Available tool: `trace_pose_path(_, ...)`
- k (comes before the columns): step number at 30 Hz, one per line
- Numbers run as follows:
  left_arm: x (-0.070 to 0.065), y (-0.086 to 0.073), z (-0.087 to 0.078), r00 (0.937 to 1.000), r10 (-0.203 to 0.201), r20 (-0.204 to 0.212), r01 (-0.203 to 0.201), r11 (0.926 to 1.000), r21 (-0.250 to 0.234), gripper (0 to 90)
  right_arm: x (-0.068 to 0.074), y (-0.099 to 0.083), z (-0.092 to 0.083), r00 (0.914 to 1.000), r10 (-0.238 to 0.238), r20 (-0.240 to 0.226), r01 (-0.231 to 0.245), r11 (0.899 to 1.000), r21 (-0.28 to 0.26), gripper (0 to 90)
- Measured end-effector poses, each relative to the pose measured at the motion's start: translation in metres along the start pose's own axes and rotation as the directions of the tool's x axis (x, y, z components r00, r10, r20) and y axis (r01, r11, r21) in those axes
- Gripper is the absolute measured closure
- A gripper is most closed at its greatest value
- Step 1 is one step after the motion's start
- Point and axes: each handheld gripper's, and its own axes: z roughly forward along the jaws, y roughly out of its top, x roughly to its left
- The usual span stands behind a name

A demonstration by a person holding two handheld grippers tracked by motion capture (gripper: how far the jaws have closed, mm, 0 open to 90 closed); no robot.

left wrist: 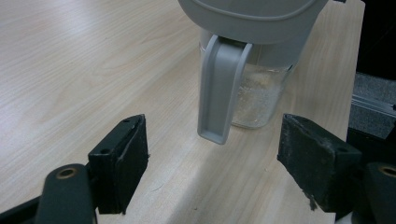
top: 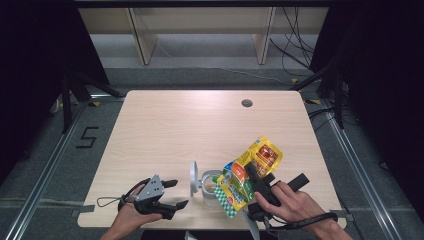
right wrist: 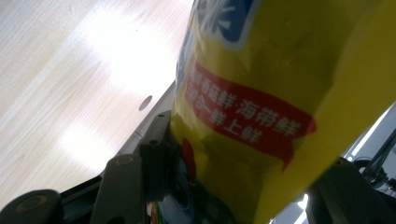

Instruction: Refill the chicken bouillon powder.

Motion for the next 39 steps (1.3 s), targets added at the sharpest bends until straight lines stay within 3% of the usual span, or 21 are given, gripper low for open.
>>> trace_pose_path(3, -0.002, 0.000, 0.000, 0.9997, -0.025, -0.006, 0.025, 0.9997, -0.002, 23.7, -0.002, 0.000, 0.000, 0.9998, -0.016, -0.008, 0.016, 1.000, 0.000, 49.6)
trace_pose_path(6, -0.001, 0.000, 0.000, 0.9998, -0.019, -0.002, 0.019, 0.9998, 0.001, 23.7, -0.004, -0.001, 0.000, 0.9997, -0.016, -0.020, 0.016, 1.000, 0.002, 49.6)
trace_pose_path(8, -0.001, 0.000, 0.000, 0.9997, -0.024, -0.003, 0.024, 0.9997, -0.001, 23.8, -0.007, -0.003, 0.000, 0.9993, 0.036, -0.011, -0.036, 0.999, -0.002, 49.8)
trace_pose_path(9, -0.001, 0.000, 0.000, 0.9997, -0.024, -0.003, 0.024, 0.9997, -0.001, 23.8, -0.007, -0.003, 0.000, 0.9993, 0.036, -0.011, -0.036, 0.999, -0.002, 49.8)
trace_pose_path(11, 0.000, 0.000, 0.000, 1.0000, 0.004, 0.000, -0.004, 1.0000, 0.003, 23.7, -0.003, 0.000, 0.001, 0.9994, 0.011, -0.033, -0.011, 1.000, -0.009, 50.2)
trace_pose_path(12, -0.002, 0.000, 0.000, 0.9996, -0.027, -0.001, 0.027, 0.9996, -0.003, 23.7, -0.005, -0.001, 0.001, 0.9990, -0.023, -0.039, 0.023, 1.000, -0.003, 50.3)
trace_pose_path(18, 0.000, 0.000, 0.000, 1.0000, -0.004, 0.000, 0.004, 1.0000, 0.005, 23.8, -0.006, -0.001, 0.000, 0.9992, -0.031, -0.024, 0.031, 0.999, 0.008, 50.5)
trace_pose_path(21, -0.001, 0.000, 0.000, 1.0000, -0.002, -0.002, 0.002, 1.0000, -0.001, 23.7, -0.013, -0.001, 0.001, 0.9943, -0.106, -0.014, 0.105, 0.994, -0.021, 51.0)
trace_pose_path(22, -0.001, 0.000, 0.000, 1.0000, -0.001, -0.002, 0.001, 1.0000, -0.001, 23.8, -0.010, 0.000, 0.001, 0.9980, -0.060, -0.022, 0.059, 0.998, -0.007, 51.2)
trace_pose_path(23, 0.000, 0.000, 0.000, 1.0000, 0.003, 0.001, -0.003, 1.0000, 0.000, 23.8, -0.012, 0.000, 0.001, 0.9963, -0.085, -0.010, 0.085, 0.996, -0.012, 51.2)
trace_pose_path(26, 0.000, 0.000, 0.000, 1.0000, 0.000, 0.001, 0.000, 1.0000, 0.001, 23.7, -0.012, -0.001, 0.002, 0.9972, -0.072, -0.019, 0.071, 0.997, -0.019, 51.3)
trace_pose_path(27, 0.000, 0.000, 0.000, 1.0000, -0.007, 0.003, 0.007, 1.0000, -0.005, 23.7, -0.014, 0.000, 0.002, 0.9956, -0.091, -0.020, 0.091, 0.996, -0.025, 51.4)
trace_pose_path(35, -0.001, 0.000, 0.001, 1.0000, -0.009, -0.001, 0.009, 1.0000, 0.001, 23.7, -0.013, -0.002, 0.001, 0.9954, -0.096, -0.009, 0.095, 0.995, -0.023, 51.6)
trace_pose_path(39, 0.000, 0.000, 0.001, 1.0000, -0.007, 0.000, 0.007, 1.0000, 0.001, 23.7, -0.010, -0.002, 0.000, 0.9980, -0.061, -0.016, 0.061, 0.998, -0.020, 51.6)
